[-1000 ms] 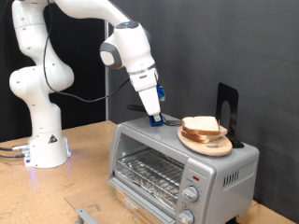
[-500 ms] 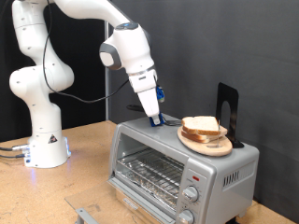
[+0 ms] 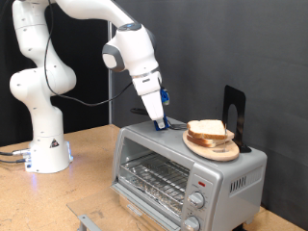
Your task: Make a piece of toast with the oven
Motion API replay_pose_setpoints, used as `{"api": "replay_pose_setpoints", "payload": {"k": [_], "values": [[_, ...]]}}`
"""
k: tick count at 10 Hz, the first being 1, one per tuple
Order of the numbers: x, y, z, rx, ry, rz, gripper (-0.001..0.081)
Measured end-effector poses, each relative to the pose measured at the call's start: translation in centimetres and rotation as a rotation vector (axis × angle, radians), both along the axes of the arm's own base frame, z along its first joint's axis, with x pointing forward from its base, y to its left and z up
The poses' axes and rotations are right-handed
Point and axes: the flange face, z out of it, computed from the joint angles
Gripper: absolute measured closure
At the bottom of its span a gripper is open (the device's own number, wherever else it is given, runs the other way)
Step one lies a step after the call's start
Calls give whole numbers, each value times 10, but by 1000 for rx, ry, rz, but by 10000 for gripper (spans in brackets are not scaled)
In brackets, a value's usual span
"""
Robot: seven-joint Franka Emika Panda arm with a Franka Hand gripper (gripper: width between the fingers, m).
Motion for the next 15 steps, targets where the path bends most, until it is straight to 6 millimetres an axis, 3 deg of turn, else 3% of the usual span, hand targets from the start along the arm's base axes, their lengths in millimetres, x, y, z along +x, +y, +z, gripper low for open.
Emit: {"api": "replay_pose_setpoints", "payload": {"k": [7,15], "values": [[-9,-3,1,0,5,9,-2],[-5,-8,-1,-36,-14,24,-2]]}}
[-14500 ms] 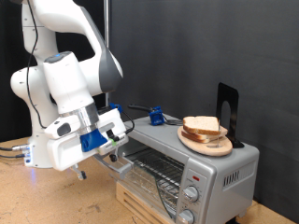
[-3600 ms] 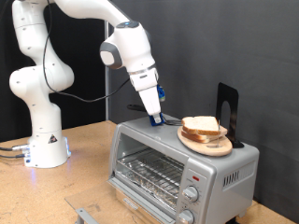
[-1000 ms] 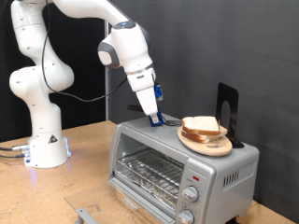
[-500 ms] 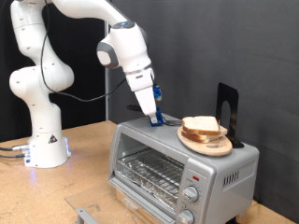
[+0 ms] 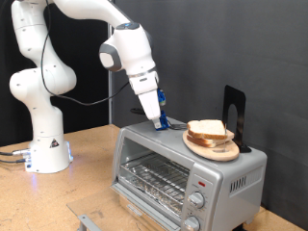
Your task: Make a piece of toast with the oven
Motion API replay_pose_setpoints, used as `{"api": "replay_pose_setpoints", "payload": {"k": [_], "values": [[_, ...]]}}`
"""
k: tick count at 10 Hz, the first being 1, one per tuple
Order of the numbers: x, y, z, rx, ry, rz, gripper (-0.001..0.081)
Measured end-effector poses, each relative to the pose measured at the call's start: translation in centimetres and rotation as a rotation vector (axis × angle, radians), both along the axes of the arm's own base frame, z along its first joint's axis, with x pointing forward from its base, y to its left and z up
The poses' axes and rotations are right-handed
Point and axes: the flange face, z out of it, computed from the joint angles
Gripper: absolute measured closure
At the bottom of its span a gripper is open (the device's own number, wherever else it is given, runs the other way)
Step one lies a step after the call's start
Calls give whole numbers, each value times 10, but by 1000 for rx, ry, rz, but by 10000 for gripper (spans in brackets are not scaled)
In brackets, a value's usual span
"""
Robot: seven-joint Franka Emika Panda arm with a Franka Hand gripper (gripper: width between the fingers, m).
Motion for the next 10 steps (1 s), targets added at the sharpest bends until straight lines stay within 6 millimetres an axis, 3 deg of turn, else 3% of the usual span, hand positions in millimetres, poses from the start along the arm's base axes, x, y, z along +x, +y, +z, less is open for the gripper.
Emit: {"api": "replay_pose_setpoints", "payload": {"k": [2,4,5,6,10], "values": [[2,-1,1,6,-14,0,-2],[2,-1,0,14,-16,6,250],[2,-1,0,17,-17,13,250],[2,-1,0,20,-18,17,319],[1,-2,0,35,-13,15,318]]}}
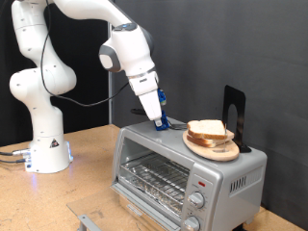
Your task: Make a piece of toast with the oven
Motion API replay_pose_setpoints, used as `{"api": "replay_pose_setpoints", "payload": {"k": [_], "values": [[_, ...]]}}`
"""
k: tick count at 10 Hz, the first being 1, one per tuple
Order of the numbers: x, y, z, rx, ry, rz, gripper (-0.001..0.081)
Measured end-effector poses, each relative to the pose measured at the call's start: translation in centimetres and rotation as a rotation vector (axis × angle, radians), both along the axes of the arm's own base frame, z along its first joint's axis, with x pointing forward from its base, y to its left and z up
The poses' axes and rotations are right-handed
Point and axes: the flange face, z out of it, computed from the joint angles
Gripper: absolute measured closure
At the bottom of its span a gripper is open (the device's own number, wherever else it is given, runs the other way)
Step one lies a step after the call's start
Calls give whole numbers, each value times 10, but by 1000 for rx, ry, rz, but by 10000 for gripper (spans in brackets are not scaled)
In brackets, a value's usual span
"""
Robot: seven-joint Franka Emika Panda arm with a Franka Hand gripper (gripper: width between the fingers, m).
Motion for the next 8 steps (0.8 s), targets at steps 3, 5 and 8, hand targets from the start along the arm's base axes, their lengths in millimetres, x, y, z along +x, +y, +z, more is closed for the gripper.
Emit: {"api": "replay_pose_setpoints", "payload": {"k": [3,5,8], "values": [[0,0,0,1,1,-1,318],[0,0,-1,0,3,0,318],[-2,-1,-3,-1,9,0,40]]}}
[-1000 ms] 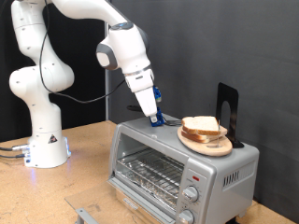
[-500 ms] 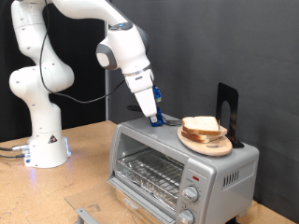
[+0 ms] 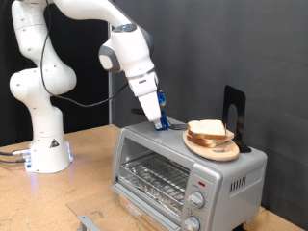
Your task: Make a piece of toast with the oven
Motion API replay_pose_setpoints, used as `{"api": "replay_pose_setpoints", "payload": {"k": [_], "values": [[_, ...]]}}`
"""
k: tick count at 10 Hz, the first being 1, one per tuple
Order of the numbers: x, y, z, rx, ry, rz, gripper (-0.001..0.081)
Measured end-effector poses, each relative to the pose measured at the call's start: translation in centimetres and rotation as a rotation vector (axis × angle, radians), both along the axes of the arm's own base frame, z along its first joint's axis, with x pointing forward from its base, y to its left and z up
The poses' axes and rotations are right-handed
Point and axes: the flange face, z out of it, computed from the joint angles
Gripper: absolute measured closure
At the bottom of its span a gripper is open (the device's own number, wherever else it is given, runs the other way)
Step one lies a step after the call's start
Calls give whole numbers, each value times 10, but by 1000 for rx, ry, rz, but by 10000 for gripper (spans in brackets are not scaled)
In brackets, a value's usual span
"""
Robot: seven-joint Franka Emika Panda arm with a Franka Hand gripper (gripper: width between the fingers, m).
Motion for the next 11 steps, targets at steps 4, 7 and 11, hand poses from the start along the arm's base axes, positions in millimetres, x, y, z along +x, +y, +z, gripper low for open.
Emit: {"api": "replay_pose_setpoints", "payload": {"k": [4,7,11], "values": [[0,2,0,2,-2,6,-2],[-1,4,1,2,-4,11,-2],[-1,5,2,2,-6,13,-2]]}}
